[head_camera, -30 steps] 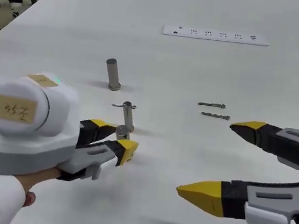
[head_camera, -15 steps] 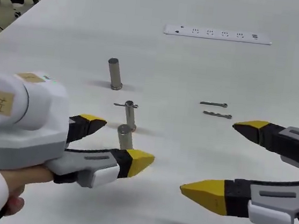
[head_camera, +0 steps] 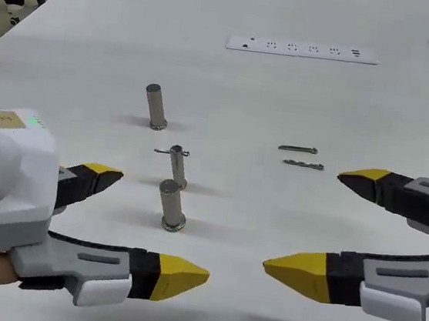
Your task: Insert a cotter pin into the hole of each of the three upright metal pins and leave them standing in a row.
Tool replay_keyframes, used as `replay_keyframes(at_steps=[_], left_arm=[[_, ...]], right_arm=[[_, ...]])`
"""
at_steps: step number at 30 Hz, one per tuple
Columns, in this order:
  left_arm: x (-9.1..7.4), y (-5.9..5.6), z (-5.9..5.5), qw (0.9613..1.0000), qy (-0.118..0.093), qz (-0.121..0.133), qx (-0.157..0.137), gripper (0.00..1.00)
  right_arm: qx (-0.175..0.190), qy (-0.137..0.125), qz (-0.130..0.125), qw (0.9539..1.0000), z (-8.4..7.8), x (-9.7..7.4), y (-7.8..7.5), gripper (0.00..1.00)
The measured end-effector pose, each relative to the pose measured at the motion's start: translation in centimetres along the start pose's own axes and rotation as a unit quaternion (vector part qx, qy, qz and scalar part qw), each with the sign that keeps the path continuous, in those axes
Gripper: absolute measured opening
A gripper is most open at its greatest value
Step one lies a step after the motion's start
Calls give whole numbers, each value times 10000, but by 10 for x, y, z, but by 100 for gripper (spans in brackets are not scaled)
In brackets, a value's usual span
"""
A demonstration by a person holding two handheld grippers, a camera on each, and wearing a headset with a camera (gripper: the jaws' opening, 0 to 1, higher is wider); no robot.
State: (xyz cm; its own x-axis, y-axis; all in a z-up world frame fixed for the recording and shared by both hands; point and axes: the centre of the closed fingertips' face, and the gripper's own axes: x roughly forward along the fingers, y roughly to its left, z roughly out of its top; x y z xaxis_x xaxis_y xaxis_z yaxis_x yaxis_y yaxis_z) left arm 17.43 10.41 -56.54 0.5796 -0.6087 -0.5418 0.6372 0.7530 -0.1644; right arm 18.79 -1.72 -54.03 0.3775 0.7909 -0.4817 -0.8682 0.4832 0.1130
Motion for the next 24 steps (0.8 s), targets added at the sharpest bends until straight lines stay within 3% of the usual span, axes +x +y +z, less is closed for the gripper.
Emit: replay_keyframes(at_steps=[2, 4, 11, 13, 18, 21, 24], left_arm=[[-2, -1, 1, 10000, -16, -18, -44, 99], [-3, -2, 6, 9995, -168, -66, -260, 99], [-9, 0, 11, 9994, -238, -64, -258, 99], [-11, 0, 12, 9991, -255, -96, -330, 99], [-15, 1, 16, 9988, -351, -103, -336, 99], [-17, 2, 16, 9987, -358, -116, -354, 99], [-19, 2, 14, 9990, -293, -116, -324, 99]], right_arm=[[-154, 56, 9, 9999, 0, -2, -3, 84], [-317, 163, 25, 9994, -1, -3, -9, 82], [-683, 422, -16, 9968, 6, -6, -32, 72], [-835, 598, 18, 9947, 7, -6, -39, 68], [-1286, 1027, 179, 9862, 5, -2, -52, 64], [-1644, 1502, 417, 9740, -2, 2, -59, 60], [-1856, 1727, 463, 9662, -3, 6, -69, 56]])
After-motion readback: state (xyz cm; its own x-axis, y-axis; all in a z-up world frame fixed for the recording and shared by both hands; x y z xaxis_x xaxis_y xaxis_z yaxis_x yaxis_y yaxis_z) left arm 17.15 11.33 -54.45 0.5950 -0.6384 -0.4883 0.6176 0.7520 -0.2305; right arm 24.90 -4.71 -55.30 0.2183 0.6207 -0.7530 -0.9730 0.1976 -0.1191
